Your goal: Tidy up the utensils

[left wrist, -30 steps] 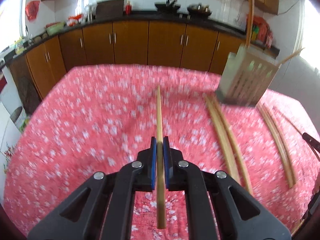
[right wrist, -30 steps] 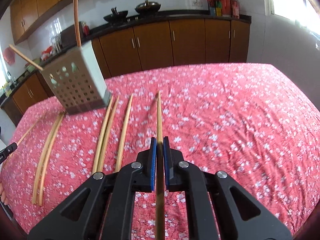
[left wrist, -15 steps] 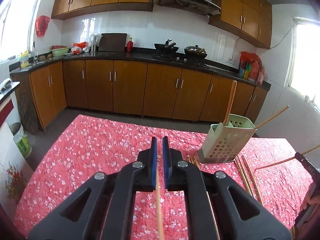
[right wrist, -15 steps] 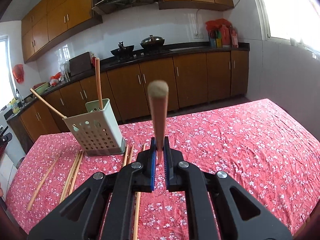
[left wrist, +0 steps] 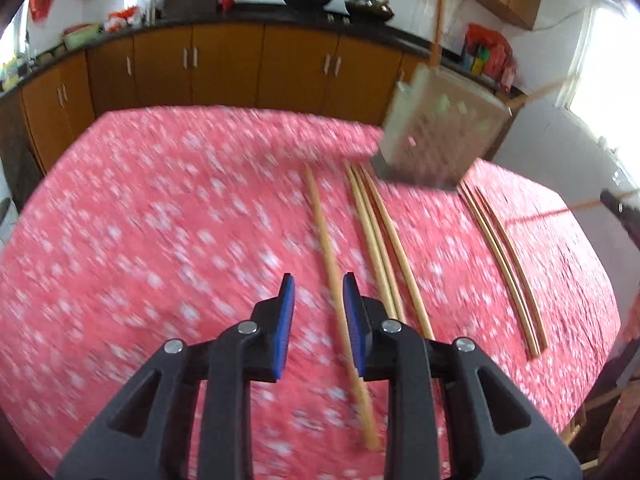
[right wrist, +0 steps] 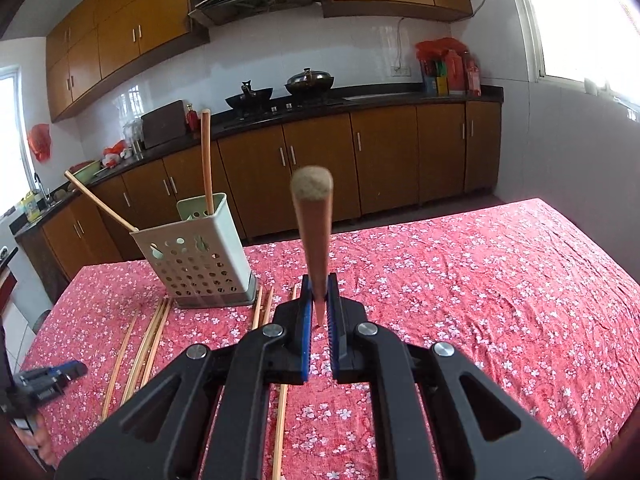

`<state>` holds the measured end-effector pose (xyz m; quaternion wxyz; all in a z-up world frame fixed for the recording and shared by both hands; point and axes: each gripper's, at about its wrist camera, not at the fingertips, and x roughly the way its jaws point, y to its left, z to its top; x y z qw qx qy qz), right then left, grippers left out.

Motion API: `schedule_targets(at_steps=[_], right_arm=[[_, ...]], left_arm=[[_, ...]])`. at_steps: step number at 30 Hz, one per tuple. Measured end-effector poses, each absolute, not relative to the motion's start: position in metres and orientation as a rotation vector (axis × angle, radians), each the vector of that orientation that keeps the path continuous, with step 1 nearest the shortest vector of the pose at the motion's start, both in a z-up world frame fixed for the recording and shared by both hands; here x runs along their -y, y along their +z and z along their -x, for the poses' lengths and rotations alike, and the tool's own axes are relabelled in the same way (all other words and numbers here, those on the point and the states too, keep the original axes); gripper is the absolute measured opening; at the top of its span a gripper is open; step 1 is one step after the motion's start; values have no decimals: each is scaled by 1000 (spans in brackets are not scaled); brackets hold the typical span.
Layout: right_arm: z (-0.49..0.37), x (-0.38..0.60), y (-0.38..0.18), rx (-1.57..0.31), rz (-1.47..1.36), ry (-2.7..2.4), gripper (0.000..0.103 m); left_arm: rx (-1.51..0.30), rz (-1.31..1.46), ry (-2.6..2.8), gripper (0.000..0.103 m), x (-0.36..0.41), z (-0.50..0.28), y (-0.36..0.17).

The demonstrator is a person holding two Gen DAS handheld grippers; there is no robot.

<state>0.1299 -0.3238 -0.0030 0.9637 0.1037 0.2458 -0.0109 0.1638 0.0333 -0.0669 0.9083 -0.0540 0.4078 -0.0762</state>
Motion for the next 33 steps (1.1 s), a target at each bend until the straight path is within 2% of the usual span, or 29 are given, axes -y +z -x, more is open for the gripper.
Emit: schedule_targets(at_steps=[5,7,9,16,26,33], right_arm=[[-130,325,-4,-500,-211,-28,8],[-130,327,-5,-500,-221,-29,8],[-130,327,-5,-499,-221,-28,8],[-129,328,-6,-497,-225,-28,8],[-129,327,-6,-497,-231,-31,7],[-126,333,0,-480,-237,-36,7]], left_arm=[[-898,13,-139,24,-12,-159,-88],[-927,6,-124,10,-13,-161,-96],[-918,-5,-103,8,-20,-163,-96],[-907,29,-61,9,-49,-195,-95],[-898,-12,-68,8,-49,-183,-95],[-745,34,-73,8,-61,-175,-39]])
